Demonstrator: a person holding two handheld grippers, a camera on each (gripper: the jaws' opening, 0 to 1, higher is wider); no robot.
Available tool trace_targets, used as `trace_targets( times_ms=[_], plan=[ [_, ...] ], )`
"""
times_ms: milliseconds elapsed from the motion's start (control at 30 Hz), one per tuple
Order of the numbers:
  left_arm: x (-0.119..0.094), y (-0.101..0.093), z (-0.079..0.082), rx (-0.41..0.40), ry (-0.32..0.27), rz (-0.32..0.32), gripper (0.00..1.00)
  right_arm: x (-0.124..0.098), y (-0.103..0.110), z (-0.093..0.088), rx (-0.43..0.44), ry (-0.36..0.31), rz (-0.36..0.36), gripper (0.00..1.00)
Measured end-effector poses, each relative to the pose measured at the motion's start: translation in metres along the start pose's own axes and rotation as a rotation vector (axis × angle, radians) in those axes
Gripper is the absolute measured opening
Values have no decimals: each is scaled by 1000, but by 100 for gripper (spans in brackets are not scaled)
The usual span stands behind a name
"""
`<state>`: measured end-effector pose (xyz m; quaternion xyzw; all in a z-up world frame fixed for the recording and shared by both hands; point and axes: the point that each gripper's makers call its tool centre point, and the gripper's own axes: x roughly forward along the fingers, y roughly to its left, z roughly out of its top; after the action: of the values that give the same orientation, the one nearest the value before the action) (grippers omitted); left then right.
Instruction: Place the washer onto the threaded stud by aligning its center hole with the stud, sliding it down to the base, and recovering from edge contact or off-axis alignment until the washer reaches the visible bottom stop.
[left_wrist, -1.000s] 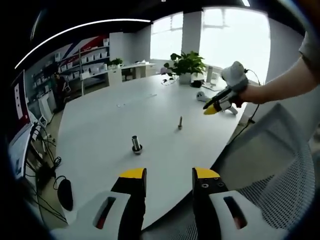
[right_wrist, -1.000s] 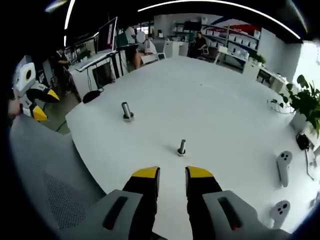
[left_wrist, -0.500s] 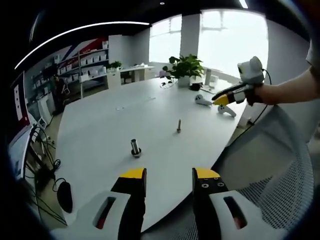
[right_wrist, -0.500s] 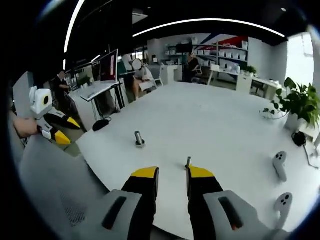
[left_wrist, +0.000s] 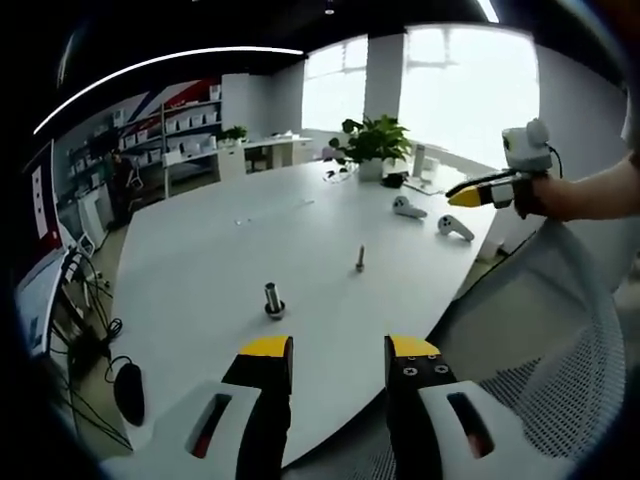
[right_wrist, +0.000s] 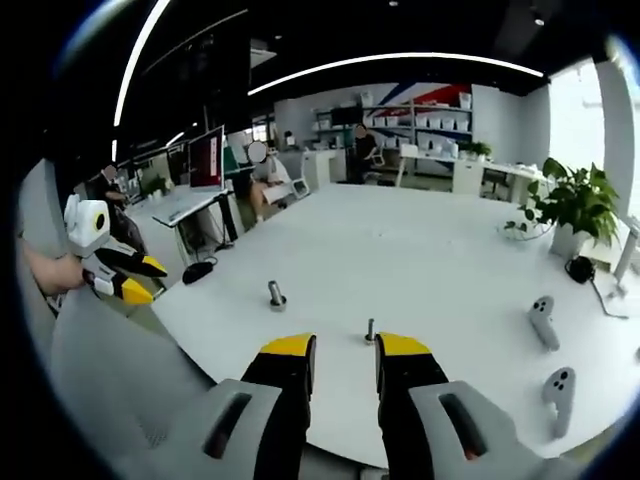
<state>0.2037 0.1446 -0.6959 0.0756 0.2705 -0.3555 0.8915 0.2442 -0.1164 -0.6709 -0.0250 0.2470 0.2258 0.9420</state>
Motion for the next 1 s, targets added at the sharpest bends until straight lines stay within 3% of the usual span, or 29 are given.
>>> trace_targets(
  times_ms=[233,333,1000],
  plan=[
    [-1,0,2,-12,-14,-2,35,0,-7,-21,11,43,-44,26],
    [-1,0,2,-14,-13,-1,35,-2,-12,-14,25,2,-61,26],
    [-2,1,10,-36,-49,10,33,3,-11,-35,3,93,-60,29]
  ],
)
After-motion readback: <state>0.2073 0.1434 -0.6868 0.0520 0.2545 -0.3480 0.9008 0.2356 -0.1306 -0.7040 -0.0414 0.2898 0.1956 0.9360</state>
